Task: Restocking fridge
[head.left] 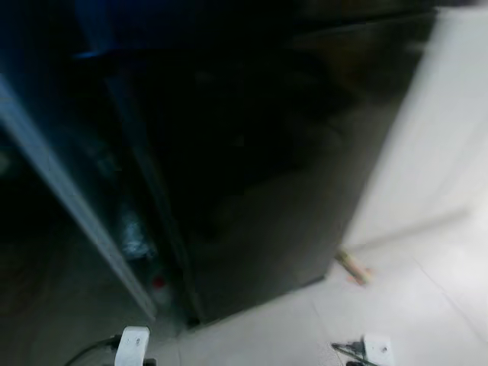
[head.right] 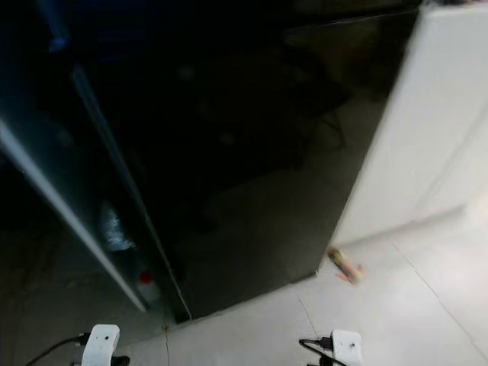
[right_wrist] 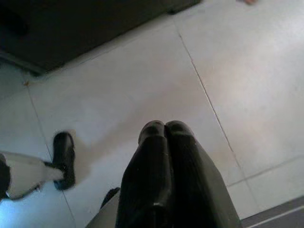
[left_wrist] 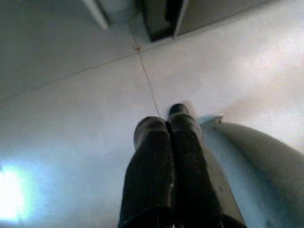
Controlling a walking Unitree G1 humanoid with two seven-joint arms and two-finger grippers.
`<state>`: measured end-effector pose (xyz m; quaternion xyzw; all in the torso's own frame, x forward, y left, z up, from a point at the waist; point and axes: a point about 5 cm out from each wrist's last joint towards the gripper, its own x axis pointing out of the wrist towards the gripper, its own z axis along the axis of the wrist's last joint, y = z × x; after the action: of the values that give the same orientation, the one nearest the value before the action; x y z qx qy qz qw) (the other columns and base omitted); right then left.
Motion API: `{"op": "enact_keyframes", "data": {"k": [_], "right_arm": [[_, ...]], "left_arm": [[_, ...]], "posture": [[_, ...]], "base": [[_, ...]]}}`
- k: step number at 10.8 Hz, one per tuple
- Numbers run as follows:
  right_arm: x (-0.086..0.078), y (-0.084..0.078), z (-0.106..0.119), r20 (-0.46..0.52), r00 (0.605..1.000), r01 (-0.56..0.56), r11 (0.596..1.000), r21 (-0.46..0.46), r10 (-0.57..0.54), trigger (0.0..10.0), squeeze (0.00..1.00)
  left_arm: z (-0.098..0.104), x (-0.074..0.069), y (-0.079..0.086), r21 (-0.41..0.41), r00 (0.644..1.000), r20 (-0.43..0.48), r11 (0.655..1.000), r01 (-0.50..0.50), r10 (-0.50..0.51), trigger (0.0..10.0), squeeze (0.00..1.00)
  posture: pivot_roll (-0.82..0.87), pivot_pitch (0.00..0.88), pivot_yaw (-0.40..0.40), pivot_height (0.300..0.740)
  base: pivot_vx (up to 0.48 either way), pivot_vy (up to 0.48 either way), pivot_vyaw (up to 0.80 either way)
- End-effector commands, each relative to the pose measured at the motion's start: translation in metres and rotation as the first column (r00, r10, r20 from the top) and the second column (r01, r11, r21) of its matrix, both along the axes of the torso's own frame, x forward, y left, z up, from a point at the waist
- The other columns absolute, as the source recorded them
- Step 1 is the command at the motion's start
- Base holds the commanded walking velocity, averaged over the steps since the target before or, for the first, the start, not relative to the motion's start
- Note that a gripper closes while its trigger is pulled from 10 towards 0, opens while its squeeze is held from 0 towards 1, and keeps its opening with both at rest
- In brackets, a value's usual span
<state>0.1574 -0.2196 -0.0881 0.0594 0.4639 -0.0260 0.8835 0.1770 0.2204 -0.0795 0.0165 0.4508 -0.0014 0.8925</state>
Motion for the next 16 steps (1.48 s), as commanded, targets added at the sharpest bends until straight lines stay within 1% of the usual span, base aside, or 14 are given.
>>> {"op": "enact_keyframes", "data": {"k": [1, 11, 13, 14, 15, 16], "right_arm": [[-0.0021, 0.0018, -0.0013, -0.010, 1.000, -0.002, 1.000, 0.005, 0.002, 10.0, 0.00], [-0.0047, 0.0014, -0.0023, -0.018, 1.000, -0.010, 1.000, 0.003, 0.010, 10.0, 0.00], [-0.0049, 0.0019, -0.0024, -0.009, 1.000, 0.029, 0.999, 0.021, -0.029, 10.0, 0.00], [-0.0049, 0.0019, -0.0025, -0.016, 1.000, 0.018, 1.000, 0.018, -0.017, 10.0, 0.00], [-0.0048, 0.0015, -0.0024, -0.015, 1.000, 0.018, 1.000, 0.012, -0.018, 10.0, 1.00], [-0.0042, 0.0013, -0.0020, -0.009, 0.999, 0.031, 0.999, 0.017, -0.031, 10.0, 1.00]], "left_arm": [[-0.0028, -0.0068, 0.0033, 0.019, 0.999, -0.032, 1.000, 0.010, -0.009, 10.0, 0.00], [-0.0041, -0.0094, 0.0027, 0.024, 0.999, -0.042, 1.000, 0.020, -0.019, 10.0, 0.00], [-0.0040, -0.0094, 0.0031, 0.027, 0.999, -0.044, 0.999, 0.026, -0.024, 10.0, 0.00], [-0.0038, -0.0089, 0.0033, 0.033, 0.998, -0.046, 0.999, 0.034, -0.033, 10.0, 0.00], [-0.0037, -0.0088, 0.0028, 0.024, 0.998, -0.045, 0.999, 0.034, -0.033, 10.0, 0.68], [-0.0032, -0.0076, 0.0021, 0.020, 0.998, -0.041, 0.999, 0.045, -0.044, 10.0, 1.00]], "posture": [[0.02, 0.021, -0.012, 0.740], [0.02, 0.012, -0.014, 0.740], [0.02, 0.013, -0.012, 0.740], [0.02, 0.017, -0.014, 0.740], [0.02, 0.017, -0.014, 0.740], [0.02, 0.025, -0.014, 0.740]], "base": [[0.000, 0.000, 0.80], [0.000, 0.000, 0.80], [0.000, 0.000, 0.00], [0.000, 0.000, 0.00], [0.000, 0.000, 0.00], [0.000, 0.000, 0.00]]}}
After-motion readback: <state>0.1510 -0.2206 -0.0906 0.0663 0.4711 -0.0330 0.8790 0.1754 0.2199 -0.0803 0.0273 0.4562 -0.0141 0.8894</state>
